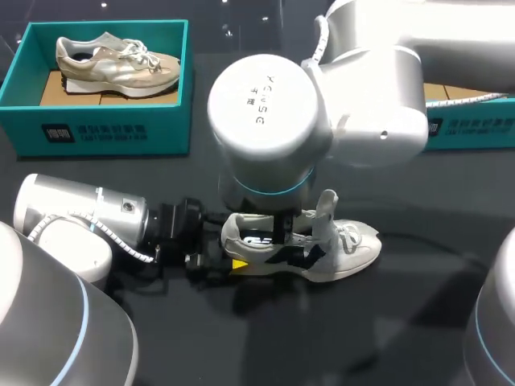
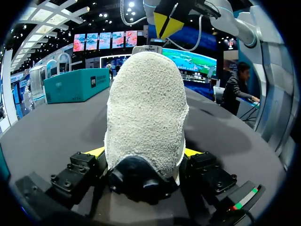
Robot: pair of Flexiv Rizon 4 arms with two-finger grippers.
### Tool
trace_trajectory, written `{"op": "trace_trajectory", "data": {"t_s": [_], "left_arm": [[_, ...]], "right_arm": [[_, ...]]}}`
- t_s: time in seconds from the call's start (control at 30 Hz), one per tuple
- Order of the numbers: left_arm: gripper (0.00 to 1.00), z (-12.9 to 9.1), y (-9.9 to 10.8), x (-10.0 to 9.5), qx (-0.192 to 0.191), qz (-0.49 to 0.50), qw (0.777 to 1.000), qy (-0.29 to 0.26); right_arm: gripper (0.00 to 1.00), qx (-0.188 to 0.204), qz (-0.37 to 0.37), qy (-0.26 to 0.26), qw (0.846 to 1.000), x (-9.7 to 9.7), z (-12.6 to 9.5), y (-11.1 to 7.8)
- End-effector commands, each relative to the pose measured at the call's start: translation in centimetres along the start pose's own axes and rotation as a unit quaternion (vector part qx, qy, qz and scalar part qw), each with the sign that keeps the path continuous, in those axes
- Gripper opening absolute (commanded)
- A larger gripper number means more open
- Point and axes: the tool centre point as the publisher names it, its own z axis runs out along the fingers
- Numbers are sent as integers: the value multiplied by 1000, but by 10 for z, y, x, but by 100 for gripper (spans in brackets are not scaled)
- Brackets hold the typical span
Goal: Take the shoe out of the shoebox, open the shoe tongue, remove and reinsert the insole, then place the shoe into the shoebox
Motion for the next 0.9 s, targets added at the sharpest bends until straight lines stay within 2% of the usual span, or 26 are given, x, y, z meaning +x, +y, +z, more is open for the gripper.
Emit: {"op": "trace_trajectory", "data": {"t_s": [0.03,0.27,0.63,0.9], "left_arm": [[0,0,5,-1,-1,0,1000,0],[0,0,5,-1,-1,0,1000,0],[0,0,5,-1,-1,0,1000,0],[0,0,5,-1,-1,0,1000,0]], "right_arm": [[0,-13,-5,-2,1000,11,17,1],[0,-22,-16,4,1000,10,34,4],[0,-22,-16,4,1000,10,34,4],[0,-46,-27,8,999,6,57,15]]}}
